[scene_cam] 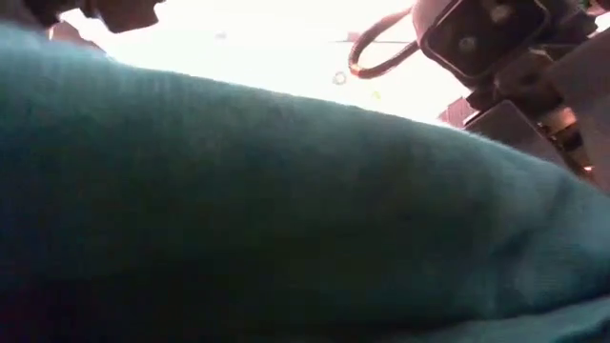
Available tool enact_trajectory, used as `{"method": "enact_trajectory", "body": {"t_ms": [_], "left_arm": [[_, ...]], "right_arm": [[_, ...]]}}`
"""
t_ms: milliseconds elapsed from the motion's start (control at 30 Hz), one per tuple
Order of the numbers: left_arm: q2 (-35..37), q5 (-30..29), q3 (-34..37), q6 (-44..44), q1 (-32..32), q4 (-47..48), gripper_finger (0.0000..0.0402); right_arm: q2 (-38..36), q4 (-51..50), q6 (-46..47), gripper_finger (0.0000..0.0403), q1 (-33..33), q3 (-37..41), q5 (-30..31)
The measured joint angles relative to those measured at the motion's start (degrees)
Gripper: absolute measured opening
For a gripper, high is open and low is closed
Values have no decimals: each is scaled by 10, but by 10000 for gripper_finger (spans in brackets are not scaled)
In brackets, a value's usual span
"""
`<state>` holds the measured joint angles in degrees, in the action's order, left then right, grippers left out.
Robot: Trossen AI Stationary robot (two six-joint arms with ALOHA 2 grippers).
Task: Fold towel
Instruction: Fold the green towel
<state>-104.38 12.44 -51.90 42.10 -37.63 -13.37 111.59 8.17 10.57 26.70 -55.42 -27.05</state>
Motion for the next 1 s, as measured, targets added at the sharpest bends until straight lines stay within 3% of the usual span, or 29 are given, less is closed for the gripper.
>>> {"method": "enact_trajectory", "body": {"t_ms": [100,267,367,467,600,667,733,900,1000], "left_arm": [[0,12,0,14,0,-4,45],[2,57,0,63,0,-4,116],[17,101,0,81,0,-4,149],[44,94,0,101,-2,-2,161],[64,-33,0,73,-9,1,154],[62,-110,0,42,-12,7,146],[51,-150,0,17,-9,12,135],[-4,-104,0,12,6,-62,93],[-36,-61,0,25,1,-146,58]], "right_arm": [[0,-6,23,41,5,0,-6],[-15,-69,50,112,7,0,-68],[-58,-133,45,128,7,0,-63],[-110,-180,37,129,7,0,-36],[-161,-178,32,128,8,0,57],[-158,-145,19,128,13,-1,102],[-134,-101,9,118,15,-1,112],[-65,-31,12,24,19,-1,81],[-41,-13,16,10,25,0,68]]}}
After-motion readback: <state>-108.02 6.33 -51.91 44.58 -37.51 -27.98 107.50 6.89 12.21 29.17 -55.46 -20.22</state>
